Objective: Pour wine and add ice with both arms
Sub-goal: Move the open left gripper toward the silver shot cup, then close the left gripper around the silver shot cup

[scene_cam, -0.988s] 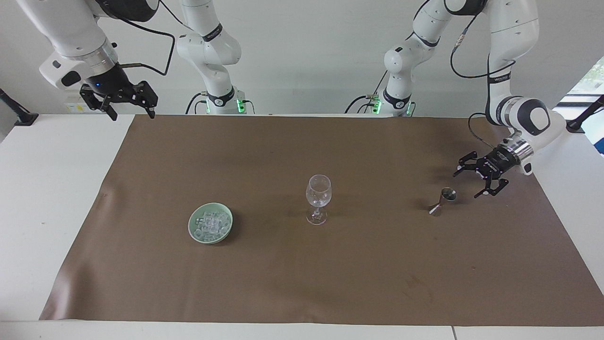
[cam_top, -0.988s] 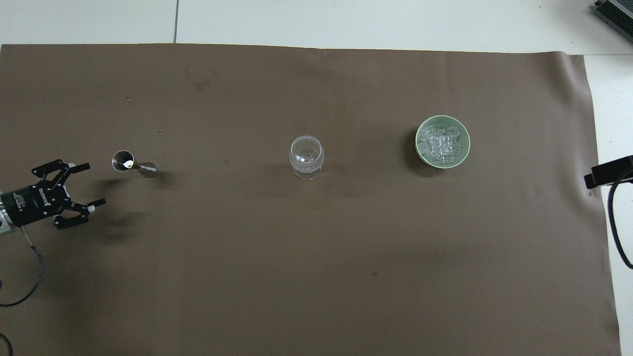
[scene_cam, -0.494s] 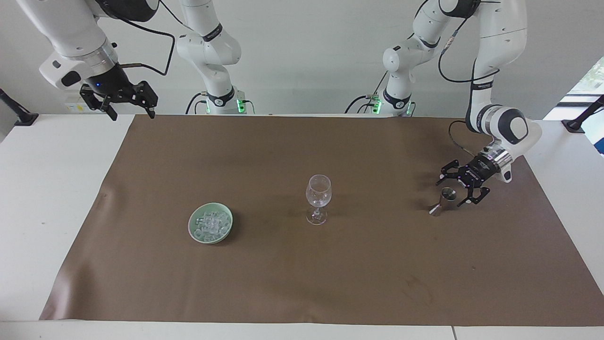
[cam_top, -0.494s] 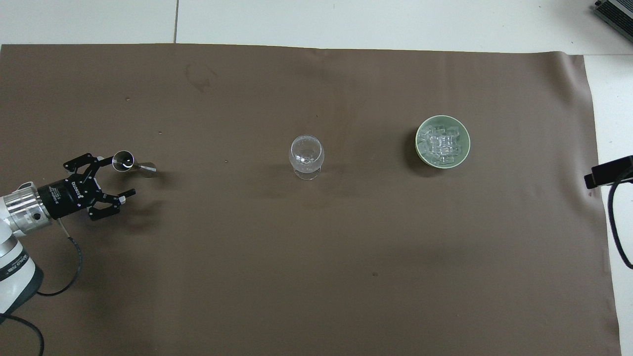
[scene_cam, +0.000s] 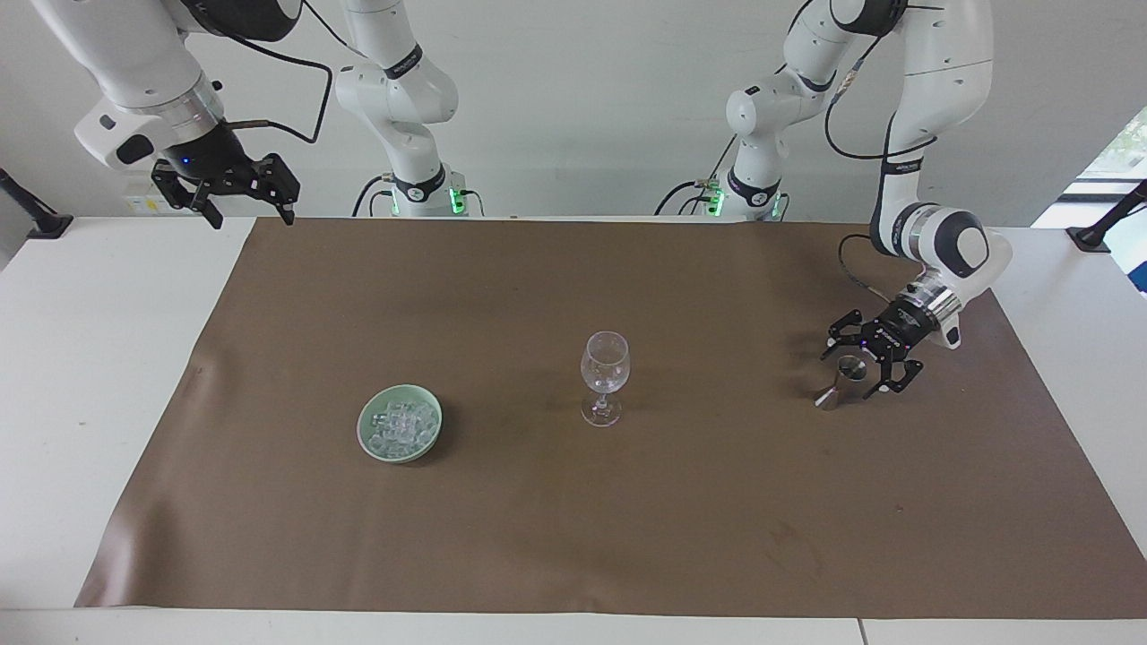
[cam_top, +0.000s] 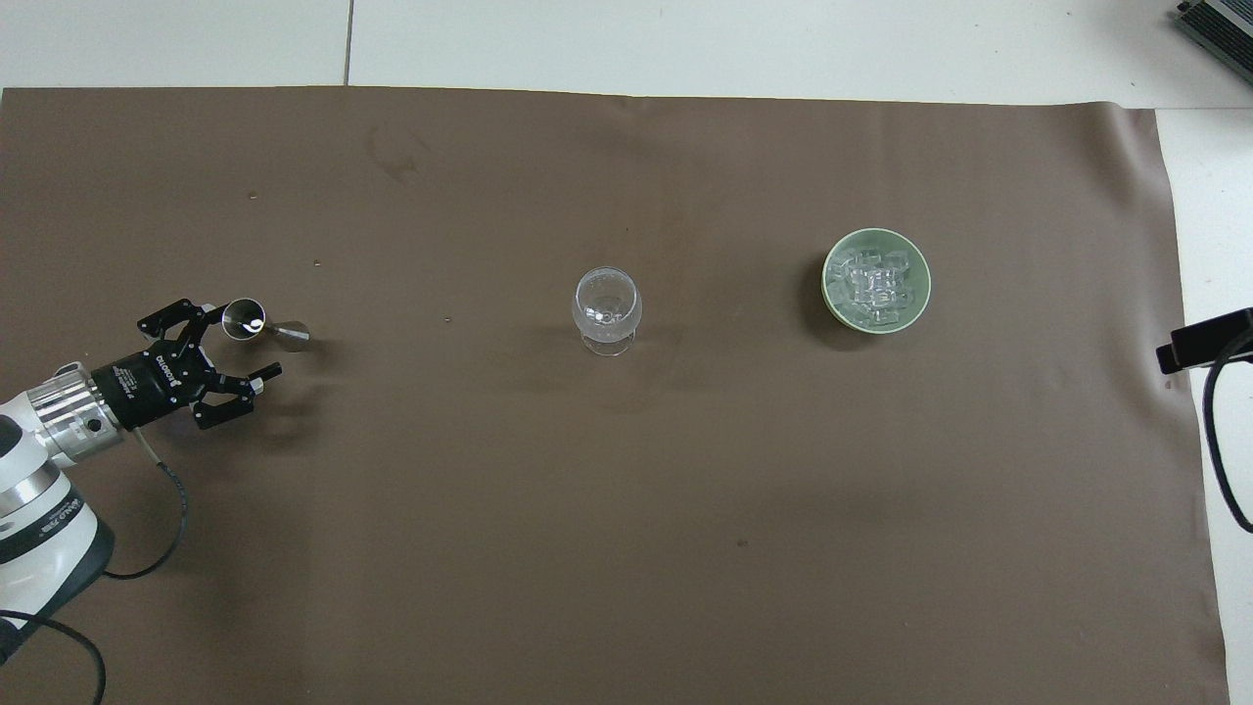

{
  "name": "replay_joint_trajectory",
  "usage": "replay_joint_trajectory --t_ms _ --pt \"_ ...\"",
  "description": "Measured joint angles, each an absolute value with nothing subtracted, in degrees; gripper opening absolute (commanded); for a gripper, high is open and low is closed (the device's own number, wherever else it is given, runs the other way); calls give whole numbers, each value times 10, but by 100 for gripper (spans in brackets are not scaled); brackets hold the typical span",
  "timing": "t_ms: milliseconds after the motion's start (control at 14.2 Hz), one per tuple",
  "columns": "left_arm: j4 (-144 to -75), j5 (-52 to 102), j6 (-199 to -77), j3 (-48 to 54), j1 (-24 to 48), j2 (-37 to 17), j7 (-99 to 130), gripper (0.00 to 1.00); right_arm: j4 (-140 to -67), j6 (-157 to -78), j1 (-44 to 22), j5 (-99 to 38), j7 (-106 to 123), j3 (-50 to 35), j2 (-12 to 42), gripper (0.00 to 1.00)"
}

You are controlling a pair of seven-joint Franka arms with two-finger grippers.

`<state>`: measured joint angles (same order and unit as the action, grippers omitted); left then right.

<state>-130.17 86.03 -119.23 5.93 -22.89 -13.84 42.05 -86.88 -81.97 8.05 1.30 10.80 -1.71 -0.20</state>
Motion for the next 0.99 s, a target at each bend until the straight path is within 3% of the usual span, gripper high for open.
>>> replay_joint_trajectory --t_ms 635,776,988 --pt "-1311 914 -1202 60 -216 -147 397 100 -869 -820 80 13 108 -17 -2 100" --pt "-1311 917 -1206 59 -216 -147 397 91 -869 -820 80 13 108 -17 -2 100" --pt "-1314 934 -1209 60 -211 -148 396 90 -869 -820 80 13 108 -17 -2 100"
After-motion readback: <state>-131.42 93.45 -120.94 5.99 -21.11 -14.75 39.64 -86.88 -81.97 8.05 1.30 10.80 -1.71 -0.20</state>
